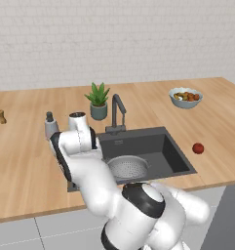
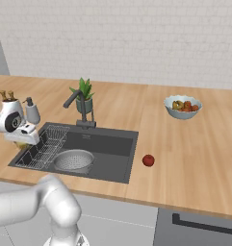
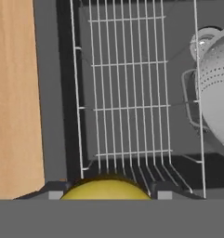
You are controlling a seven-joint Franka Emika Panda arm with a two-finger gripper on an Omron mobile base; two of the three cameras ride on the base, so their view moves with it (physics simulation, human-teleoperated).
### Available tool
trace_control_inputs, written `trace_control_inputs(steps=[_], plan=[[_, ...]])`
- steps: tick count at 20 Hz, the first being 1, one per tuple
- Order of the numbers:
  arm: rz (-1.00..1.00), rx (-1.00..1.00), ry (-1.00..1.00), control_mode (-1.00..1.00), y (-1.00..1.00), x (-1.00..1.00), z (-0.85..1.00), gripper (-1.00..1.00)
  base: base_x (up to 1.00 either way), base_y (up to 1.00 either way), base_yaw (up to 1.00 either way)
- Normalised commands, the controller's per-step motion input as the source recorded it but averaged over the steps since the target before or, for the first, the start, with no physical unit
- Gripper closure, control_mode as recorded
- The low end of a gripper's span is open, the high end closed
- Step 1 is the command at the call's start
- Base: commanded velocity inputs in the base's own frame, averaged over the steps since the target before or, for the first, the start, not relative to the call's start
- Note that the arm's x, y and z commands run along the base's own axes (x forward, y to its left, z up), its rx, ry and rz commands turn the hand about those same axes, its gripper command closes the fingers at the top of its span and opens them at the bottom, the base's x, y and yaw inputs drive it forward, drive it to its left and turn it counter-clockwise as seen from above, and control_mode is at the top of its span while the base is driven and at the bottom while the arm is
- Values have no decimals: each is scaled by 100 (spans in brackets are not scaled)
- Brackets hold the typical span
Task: Put the colander in the sink, put the kiwi, apple in the colander, and turn on the sink faucet and pour water over the colander.
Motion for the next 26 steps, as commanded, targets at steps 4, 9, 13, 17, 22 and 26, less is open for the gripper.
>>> trace_control_inputs(steps=[4,9,13,17,22,26], plan=[[-12,0,0,-100,-100,0,0,100,0,0,0],[-6,0,-1,-100,-100,0,0,100,0,0,0],[0,0,-2,-100,-100,0,0,100,0,0,0],[0,0,-2,-100,-76,-3,-5,100,0,0,0],[1,2,-5,-100,-32,-8,-13,100,0,0,0],[4,6,-6,-100,-3,-6,-24,100,0,0,0]])
